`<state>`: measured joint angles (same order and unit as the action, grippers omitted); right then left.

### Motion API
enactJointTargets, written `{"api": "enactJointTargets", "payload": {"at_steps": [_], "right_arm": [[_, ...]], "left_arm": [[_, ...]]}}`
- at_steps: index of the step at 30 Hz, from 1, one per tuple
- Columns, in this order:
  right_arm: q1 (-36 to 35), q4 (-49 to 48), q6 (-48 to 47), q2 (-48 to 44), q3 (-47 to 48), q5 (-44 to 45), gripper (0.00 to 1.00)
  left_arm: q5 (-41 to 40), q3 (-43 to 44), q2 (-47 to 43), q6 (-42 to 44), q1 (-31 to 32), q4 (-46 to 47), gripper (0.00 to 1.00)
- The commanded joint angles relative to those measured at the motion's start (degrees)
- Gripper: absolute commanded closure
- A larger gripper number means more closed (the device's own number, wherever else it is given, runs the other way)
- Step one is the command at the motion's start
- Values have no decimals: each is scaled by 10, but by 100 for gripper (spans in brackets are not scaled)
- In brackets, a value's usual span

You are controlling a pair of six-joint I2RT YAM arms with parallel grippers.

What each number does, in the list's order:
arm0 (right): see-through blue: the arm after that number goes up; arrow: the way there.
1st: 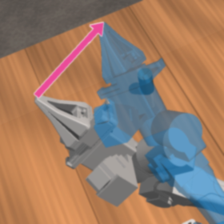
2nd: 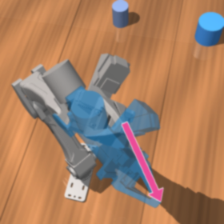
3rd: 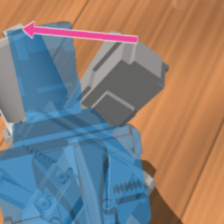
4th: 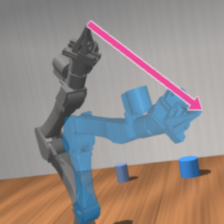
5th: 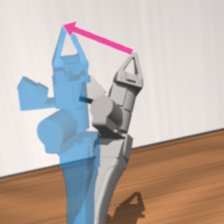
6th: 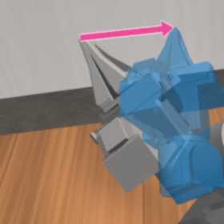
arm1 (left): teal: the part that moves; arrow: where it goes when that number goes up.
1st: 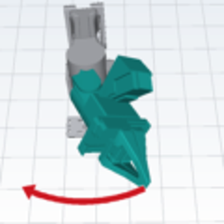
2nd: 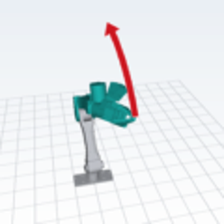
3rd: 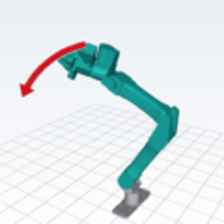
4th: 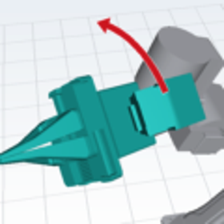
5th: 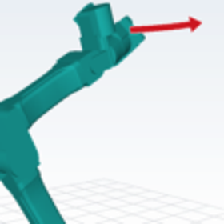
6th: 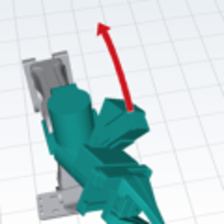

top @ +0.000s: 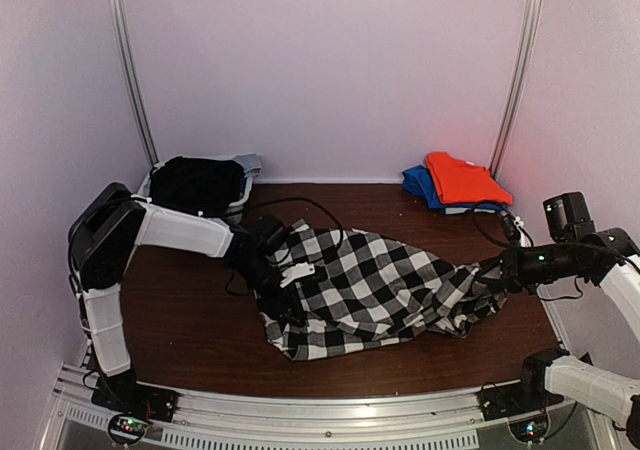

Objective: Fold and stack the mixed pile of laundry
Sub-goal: Pick up the crumpled shirt from the center of the board.

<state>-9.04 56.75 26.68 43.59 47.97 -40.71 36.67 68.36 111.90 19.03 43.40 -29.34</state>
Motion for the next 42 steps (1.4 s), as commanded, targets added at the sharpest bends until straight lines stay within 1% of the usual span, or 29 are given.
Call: {"api": "enactJointTargets", "payload": {"at_steps": [1, 6, 8, 11, 12, 13, 15, 18, 21, 23, 26, 28, 29, 31, 33, 36, 39, 40, 42], "right_arm": [[-2, -9, -12, 3, 13, -5, 100], [-1, -9, -15, 7, 16, -6, 100], [-1, -9, -15, 7, 16, -6, 100], [-1, -10, -15, 8, 16, -6, 100], [-1, -10, -15, 8, 16, -6, 100], [-1, -10, -14, 7, 16, -6, 100], [-1, -10, -13, 6, 17, -6, 100], [-1, -10, -11, 3, 15, -5, 100], [-1, -11, -7, 0, 13, -5, 100], [-1, -10, -6, -1, 14, -5, 100], [-1, -6, -8, 0, 18, -3, 100], [-1, -4, -8, 1, 19, -3, 100], [-1, -5, -9, 1, 20, -2, 100], [-1, -8, -7, 2, 23, -2, 100], [-1, -13, -6, 5, 27, -2, 100], [-1, -11, -11, 14, 47, 9, 100], [3, -9, -24, 39, 99, 21, 100], [5, -9, -29, 52, 123, 27, 100], [13, -7, -42, 83, 180, 38, 100]], "left_arm": [[32, 29, 14, 14, 16, -17, 57], [18, 37, 17, 15, 26, -22, 69], [8, 37, 16, 15, 26, -23, 75], [-14, 40, 16, 13, 27, -24, 88], [-32, 42, 16, 10, 27, -24, 90], [-48, 42, 15, 9, 26, -24, 90], [-81, 41, 9, 4, 26, -18, 81], [-111, 39, -1, 1, 26, -9, 75], [-121, 38, 0, 3, 26, -5, 69], [-105, 39, 7, 5, 26, -5, 69], [-70, 45, 14, 3, 28, -5, 72], [-63, 47, 12, 4, 32, -6, 75], [-65, 52, 11, 5, 35, -9, 77], [-72, 59, 3, 1, 37, -17, 85], [-93, 63, -17, -11, 37, -19, 100], [-144, 72, -69, -52, 29, -26, 100], [-179, 86, -141, -102, -4, -30, 100], [-206, 92, -166, -119, -14, -30, 100], [-287, 112, -216, -150, -26, -31, 100]]}}
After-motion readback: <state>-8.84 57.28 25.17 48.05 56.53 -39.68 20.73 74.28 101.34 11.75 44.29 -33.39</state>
